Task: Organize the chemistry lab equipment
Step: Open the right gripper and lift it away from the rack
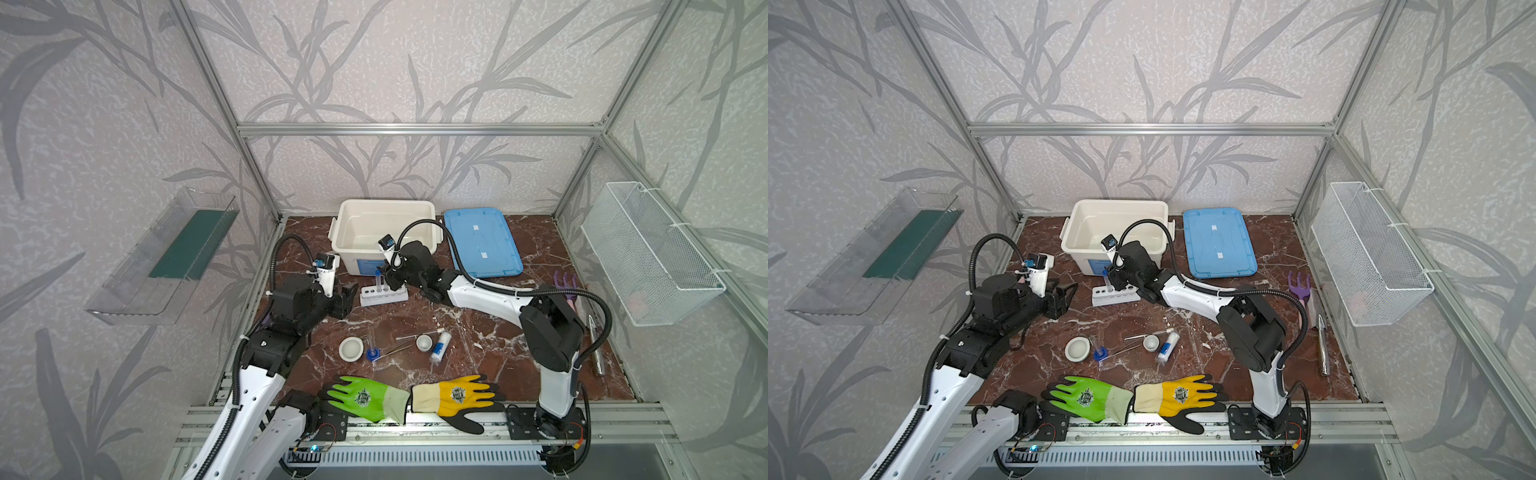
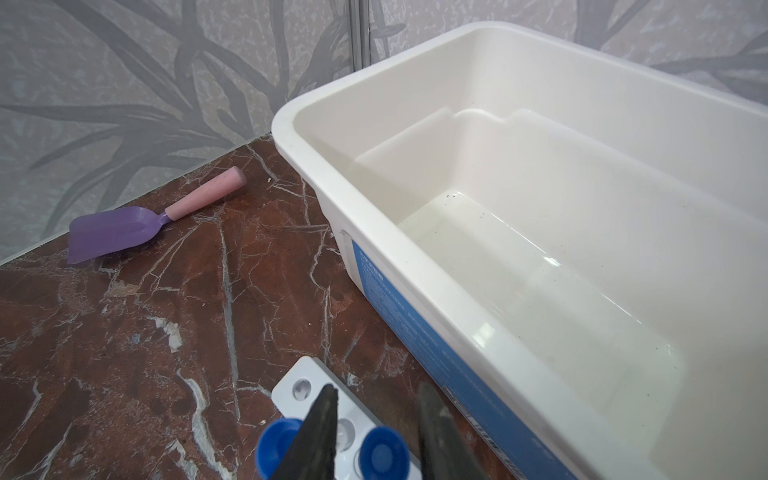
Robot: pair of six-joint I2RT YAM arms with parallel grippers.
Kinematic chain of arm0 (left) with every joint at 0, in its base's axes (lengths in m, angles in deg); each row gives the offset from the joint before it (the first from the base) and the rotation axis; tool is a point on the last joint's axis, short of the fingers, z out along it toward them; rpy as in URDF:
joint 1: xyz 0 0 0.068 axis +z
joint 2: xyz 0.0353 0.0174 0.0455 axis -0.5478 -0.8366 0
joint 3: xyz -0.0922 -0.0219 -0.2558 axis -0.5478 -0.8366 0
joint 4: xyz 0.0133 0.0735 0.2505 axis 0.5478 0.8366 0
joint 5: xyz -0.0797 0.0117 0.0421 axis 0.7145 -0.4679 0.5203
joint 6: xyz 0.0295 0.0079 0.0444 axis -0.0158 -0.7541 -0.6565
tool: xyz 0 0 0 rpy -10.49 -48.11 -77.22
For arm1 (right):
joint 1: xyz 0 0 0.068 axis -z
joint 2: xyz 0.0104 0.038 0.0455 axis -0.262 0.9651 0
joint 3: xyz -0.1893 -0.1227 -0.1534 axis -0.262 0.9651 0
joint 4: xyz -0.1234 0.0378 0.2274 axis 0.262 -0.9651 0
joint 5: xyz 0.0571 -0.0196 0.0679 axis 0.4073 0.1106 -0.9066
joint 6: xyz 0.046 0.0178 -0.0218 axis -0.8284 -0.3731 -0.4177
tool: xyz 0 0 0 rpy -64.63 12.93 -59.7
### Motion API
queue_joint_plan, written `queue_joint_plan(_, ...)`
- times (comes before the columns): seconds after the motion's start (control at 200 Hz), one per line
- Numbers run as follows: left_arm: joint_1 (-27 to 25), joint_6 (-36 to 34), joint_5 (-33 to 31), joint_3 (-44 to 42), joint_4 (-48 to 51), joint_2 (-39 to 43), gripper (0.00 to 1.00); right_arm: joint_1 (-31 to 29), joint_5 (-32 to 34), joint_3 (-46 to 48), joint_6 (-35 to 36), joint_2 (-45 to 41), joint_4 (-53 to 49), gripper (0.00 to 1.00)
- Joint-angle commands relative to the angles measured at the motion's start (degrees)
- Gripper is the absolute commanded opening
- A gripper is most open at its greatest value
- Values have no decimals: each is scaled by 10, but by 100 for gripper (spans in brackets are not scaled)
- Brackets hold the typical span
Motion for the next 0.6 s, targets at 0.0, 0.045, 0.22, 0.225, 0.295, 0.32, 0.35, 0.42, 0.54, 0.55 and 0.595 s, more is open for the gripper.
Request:
queue_joint_plan(0.0,4,-6,6,-4,-1,7,59,-4,13,5,13,-40,-3,34)
queue_joint_plan(0.045,3,-6,7,-4,-2,7,59,-4,14,5,16,-46,-6,34)
queue_joint_plan(0.22,3,-8,13,-4,-2,4,59,-4,16,8,23,-69,-13,34)
queue_joint_plan(0.225,3,-8,13,-4,-2,4,59,-4,16,8,23,-69,-14,34)
queue_joint_plan(0.295,3,-10,19,-3,-1,-1,59,-4,14,9,25,-79,-18,34)
queue_joint_plan(0.32,3,-11,20,-2,0,-2,59,-4,15,10,26,-81,-18,34)
queue_joint_plan(0.35,3,-11,21,-2,0,-3,59,-4,15,13,27,-86,-18,34)
queue_joint_plan(0.42,3,-13,24,-3,-2,-3,59,-4,18,22,27,-97,-16,34)
queue_joint_plan(0.54,-1,-18,41,-1,0,-15,59,-2,21,38,28,-120,-17,34)
queue_joint_plan(0.55,-2,-19,43,-1,1,-16,59,-2,22,39,28,-121,-17,34)
queue_joint_plan(0.595,-8,-25,46,3,6,-25,59,0,23,45,28,-125,-18,34)
